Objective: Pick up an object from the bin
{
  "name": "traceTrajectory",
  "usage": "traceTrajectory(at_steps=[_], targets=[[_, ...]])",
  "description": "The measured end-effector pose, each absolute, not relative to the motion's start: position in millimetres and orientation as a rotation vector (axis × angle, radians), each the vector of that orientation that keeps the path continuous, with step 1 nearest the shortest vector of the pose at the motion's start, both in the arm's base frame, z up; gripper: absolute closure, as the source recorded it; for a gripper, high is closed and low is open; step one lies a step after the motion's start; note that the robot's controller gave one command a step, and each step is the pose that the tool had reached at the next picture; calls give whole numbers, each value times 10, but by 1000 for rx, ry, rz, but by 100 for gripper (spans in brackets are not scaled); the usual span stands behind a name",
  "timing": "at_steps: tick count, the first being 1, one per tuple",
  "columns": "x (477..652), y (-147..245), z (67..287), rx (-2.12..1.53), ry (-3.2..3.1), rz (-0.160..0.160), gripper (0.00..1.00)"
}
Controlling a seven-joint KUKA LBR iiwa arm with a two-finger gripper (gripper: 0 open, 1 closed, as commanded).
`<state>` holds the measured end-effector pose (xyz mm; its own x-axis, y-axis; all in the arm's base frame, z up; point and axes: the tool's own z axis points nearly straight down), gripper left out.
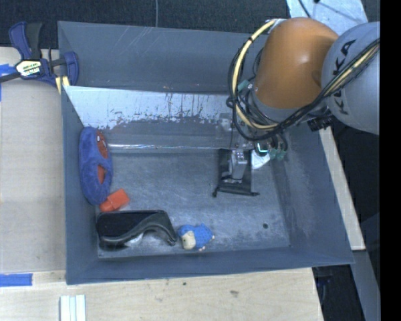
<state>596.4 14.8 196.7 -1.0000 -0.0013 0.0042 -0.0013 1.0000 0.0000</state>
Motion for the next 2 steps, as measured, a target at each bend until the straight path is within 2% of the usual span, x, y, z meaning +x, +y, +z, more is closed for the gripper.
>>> traceTrajectory(at_steps=[1,2], targets=[[6050,-425,667,229,-3132,1,0],[6083,-409,726,231,-3142,1,100]])
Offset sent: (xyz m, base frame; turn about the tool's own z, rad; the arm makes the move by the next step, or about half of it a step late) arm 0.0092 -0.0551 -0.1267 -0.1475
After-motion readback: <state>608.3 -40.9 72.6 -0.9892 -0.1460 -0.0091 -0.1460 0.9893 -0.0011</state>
